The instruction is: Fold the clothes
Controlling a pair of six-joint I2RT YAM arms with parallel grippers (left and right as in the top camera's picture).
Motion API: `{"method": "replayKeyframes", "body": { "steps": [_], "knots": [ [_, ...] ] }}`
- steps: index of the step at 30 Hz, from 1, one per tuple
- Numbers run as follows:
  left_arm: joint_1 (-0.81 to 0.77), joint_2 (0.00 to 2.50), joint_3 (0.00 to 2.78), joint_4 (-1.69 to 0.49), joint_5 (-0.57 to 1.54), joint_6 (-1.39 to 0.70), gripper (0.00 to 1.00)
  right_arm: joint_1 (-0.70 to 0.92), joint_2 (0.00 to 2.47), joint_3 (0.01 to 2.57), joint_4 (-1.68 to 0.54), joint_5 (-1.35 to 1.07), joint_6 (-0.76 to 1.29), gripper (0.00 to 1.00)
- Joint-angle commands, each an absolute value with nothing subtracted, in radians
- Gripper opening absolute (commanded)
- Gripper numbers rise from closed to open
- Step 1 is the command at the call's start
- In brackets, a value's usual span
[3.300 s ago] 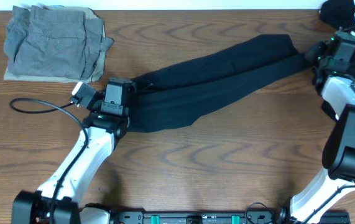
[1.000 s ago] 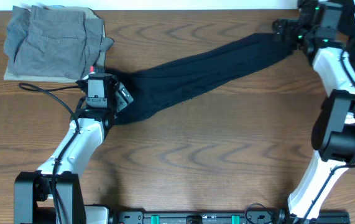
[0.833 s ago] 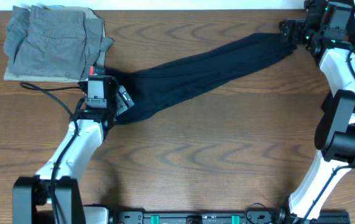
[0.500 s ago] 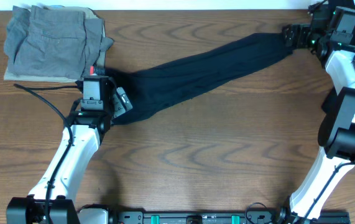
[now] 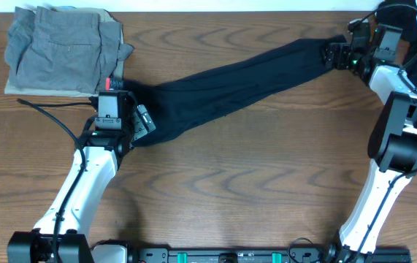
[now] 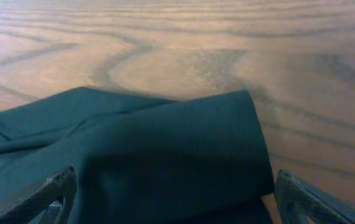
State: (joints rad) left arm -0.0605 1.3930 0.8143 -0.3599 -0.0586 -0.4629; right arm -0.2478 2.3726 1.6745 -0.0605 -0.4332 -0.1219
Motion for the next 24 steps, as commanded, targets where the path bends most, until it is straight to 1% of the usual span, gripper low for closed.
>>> {"method": "replayKeyframes", "body": {
  "steps": [1,6,10,16,21,24],
  "knots": [
    [-0.057,1.390,0.834,-0.362,-0.064,-0.453,0.98,-0.238,2.402,1.692,-0.047,-0.432,-0.100,0.96],
    [-0.057,1.390,0.834,-0.361,-0.064,-0.453,0.98,-0.229,2.416,1.692,-0.037,-0.414,-0.057,0.64],
    [-0.057,1.390,0.834,-0.361,-0.064,-0.453,0.98,-0.218,2.426,1.691,-0.048,-0.349,-0.056,0.45],
    [-0.057,1.390,0.834,-0.361,-0.063,-0.453,0.98,-0.215,2.426,1.691,-0.093,-0.269,-0.057,0.34],
    [-0.057,1.390,0.834,-0.361,-0.063,-0.469,0.98,-0.215,2.426,1.692,-0.198,-0.107,-0.049,0.17],
    [-0.057,1.390,0.834,-0.361,-0.063,-0.488,0.98,-0.218,2.426,1.708,-0.298,-0.033,0.013,0.10]
  ]
}}
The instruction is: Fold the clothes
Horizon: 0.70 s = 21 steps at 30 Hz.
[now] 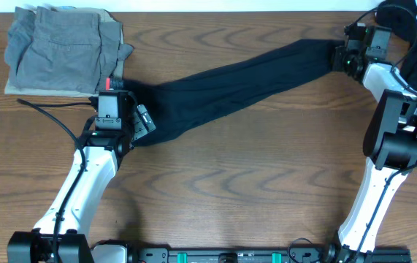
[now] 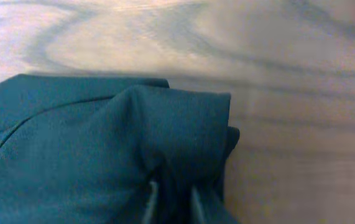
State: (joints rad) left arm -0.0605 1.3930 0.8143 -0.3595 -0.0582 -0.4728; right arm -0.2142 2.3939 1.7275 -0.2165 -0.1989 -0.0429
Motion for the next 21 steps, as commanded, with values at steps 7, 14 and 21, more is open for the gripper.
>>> {"method": "replayKeyframes", "body": {
  "steps": [7,14,21],
  "knots": [
    [-0.057,1.390,0.834,-0.361,-0.063,-0.487,0.98,-0.253,2.426,1.751,-0.542,0.036,0.144,0.01],
    [-0.057,1.390,0.834,-0.361,-0.063,-0.487,0.98,-0.328,2.426,1.861,-0.789,-0.005,0.142,0.01],
    [-0.057,1.390,0.834,-0.359,-0.063,-0.487,0.98,-0.396,2.426,2.045,-1.046,-0.087,0.131,0.01]
  ]
}}
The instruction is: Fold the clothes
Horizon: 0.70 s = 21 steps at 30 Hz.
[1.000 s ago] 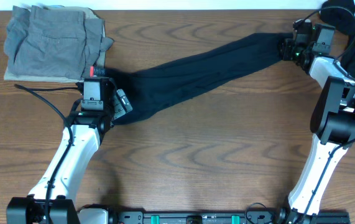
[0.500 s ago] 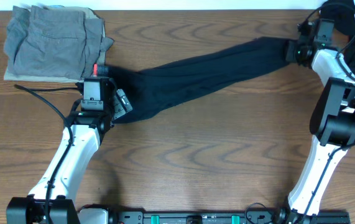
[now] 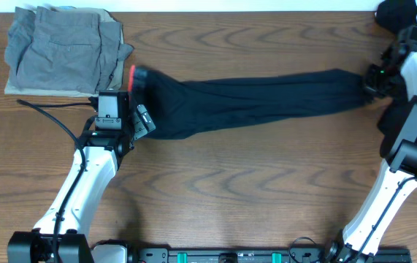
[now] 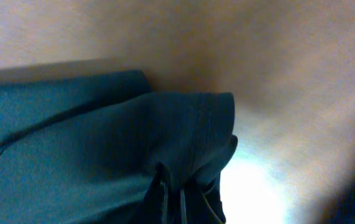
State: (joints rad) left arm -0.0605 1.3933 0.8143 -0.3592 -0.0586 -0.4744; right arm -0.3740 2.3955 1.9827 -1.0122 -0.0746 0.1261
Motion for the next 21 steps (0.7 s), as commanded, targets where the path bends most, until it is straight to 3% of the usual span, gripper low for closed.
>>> {"method": "replayKeyframes", "body": {
  "steps": [1,3,7,9,21],
  "knots": [
    [-0.057,1.390,0.834,-0.360,-0.063,-0.487,0.98,-0.400,2.426,2.077,-1.076,-0.106,0.102,0.03],
    [-0.057,1.390,0.834,-0.358,-0.063,-0.487,0.98,-0.401,2.426,2.127,-1.124,-0.128,0.051,0.16],
    [-0.057,1.390,0.834,-0.358,-0.063,-0.487,0.98,-0.398,2.426,2.211,-1.215,-0.128,-0.001,0.60],
    [-0.057,1.390,0.834,-0.358,-0.063,-0.487,0.98,-0.399,2.426,2.226,-1.230,-0.128,-0.001,0.70],
    [-0.057,1.390,0.834,-0.359,-0.063,-0.487,0.98,-0.404,2.426,2.123,-1.145,-0.112,-0.089,0.64]
  ]
}}
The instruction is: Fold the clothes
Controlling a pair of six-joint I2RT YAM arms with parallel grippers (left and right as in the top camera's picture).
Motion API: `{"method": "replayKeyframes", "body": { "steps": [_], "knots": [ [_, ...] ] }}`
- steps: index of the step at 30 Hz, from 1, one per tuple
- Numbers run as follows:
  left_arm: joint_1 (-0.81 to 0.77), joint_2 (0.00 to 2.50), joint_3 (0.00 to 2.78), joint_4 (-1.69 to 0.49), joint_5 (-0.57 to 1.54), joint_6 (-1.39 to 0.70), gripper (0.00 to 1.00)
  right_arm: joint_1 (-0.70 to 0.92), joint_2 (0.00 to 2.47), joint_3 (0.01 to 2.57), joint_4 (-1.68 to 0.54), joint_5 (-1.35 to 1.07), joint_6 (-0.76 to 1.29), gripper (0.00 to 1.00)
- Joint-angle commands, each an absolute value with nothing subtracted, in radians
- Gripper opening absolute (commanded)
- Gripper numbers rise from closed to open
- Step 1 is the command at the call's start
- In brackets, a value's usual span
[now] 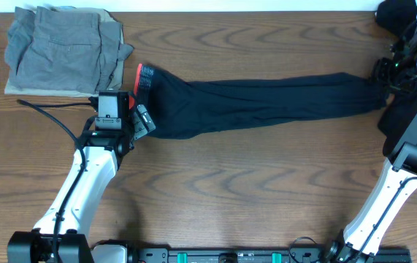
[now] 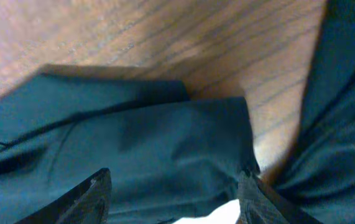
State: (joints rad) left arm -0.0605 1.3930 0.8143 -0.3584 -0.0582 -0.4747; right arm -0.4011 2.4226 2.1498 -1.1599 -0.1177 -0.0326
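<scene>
Black trousers lie stretched left to right across the table, with a red label at the waist end. My left gripper sits at the waist's lower corner and looks shut on the cloth. My right gripper is at the leg end. In the right wrist view the right gripper stands open, its fingers on either side of the hem, which lies on the wood.
A folded grey garment lies at the back left corner. More dark clothing is piled at the right edge, and that dark cloth also shows right beside the hem. Brown table in front.
My right gripper was shut on the leg hem and now stands open over it. The leg end lies slightly further right, and the red label shifted a little to the right.
The trousers first ran diagonally to the back right, my right gripper open at the hem. Then it was shut on the hem. Then the leg end was at the right edge, the trousers stretched straight. Now the hem is let go. The left arm stayed put.
</scene>
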Motion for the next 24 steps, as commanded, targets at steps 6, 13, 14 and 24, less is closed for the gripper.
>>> {"method": "replayKeyframes", "body": {
  "steps": [6,13,14,24],
  "knots": [
    [-0.057,1.390,0.834,-0.359,-0.063,-0.487,0.98,-0.419,2.426,2.057,-1.082,-0.112,-0.130,0.66],
    [-0.057,1.390,0.834,-0.361,-0.063,-0.487,0.98,-0.451,2.426,1.986,-1.034,-0.129,-0.132,0.65],
    [-0.057,1.390,0.834,-0.361,-0.063,-0.487,0.98,-0.452,2.426,1.975,-1.025,-0.141,-0.132,0.62],
    [-0.057,1.390,0.834,-0.365,-0.064,-0.487,0.98,-0.464,2.426,1.920,-0.970,-0.184,-0.132,0.04]
  ]
}}
